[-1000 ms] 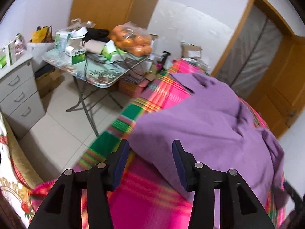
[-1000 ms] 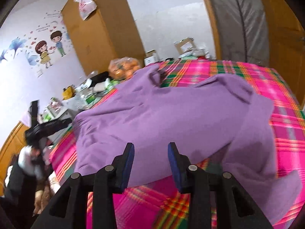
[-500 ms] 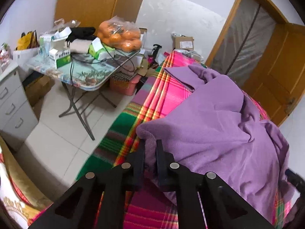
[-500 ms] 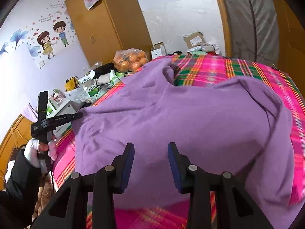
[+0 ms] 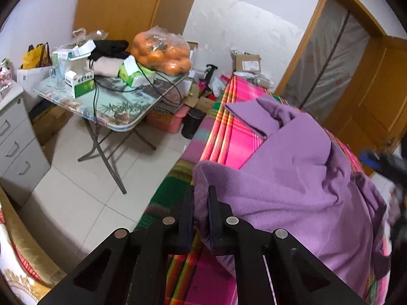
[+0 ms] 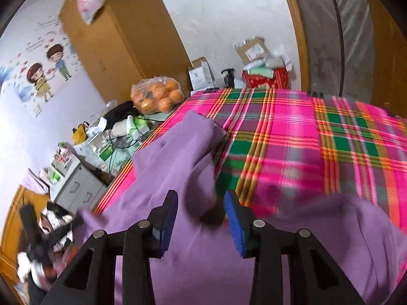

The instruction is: Fold clothes

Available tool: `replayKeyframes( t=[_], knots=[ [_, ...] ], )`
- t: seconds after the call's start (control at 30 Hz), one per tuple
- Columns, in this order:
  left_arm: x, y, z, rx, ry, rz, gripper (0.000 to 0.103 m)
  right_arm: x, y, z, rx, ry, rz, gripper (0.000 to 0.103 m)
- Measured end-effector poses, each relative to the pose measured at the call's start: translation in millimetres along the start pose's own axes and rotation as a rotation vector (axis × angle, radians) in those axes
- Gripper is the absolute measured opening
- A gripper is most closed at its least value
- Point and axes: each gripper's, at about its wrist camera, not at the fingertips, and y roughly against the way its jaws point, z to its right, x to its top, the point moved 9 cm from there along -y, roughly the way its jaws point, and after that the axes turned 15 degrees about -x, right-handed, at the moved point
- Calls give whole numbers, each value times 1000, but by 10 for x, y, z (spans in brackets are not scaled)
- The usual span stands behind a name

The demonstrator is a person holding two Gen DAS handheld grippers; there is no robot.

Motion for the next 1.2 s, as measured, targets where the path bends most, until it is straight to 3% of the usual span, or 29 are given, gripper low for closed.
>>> replayKeyframes(
  t=[0.13,0.3,0.33,0.37,0.4,0.43,0.6,0.77,0.9,1.07,1.13,1.2],
  knots=[
    [-16,-30,-29,-15,15,-10,10,208,-528,-86,74,-24,-100,42],
    [-27,-83,-46,-24,27,-24,10,153,-1056,-220,73,5,-212,42],
    [-28,-92,-48,-26,29,-27,10,128,-1122,-244,69,16,-227,38],
    [-27,-96,-48,-25,27,-29,10,113,-1143,-281,71,34,-225,23],
    [-25,-98,-46,-23,23,-32,10,102,-1147,-323,76,52,-219,15],
    [-23,-100,-45,-22,20,-34,10,112,-1116,-335,75,56,-203,13],
    [46,-111,148,-57,-24,-33,10,264,-730,-105,33,-11,-74,8],
    [117,-122,350,-94,-68,-31,10,305,67,437,-86,-114,82,8],
    [178,-186,774,-154,-143,-35,10,164,798,743,-194,-180,202,8],
    [219,-190,1177,-222,-206,-28,10,-123,1662,966,-227,-286,344,8],
    [241,-168,1152,-199,-206,-15,10,-223,1677,877,-221,-248,306,10],
    [265,-140,1013,-164,-179,-4,10,-347,1477,666,-175,-147,198,15]
  ],
)
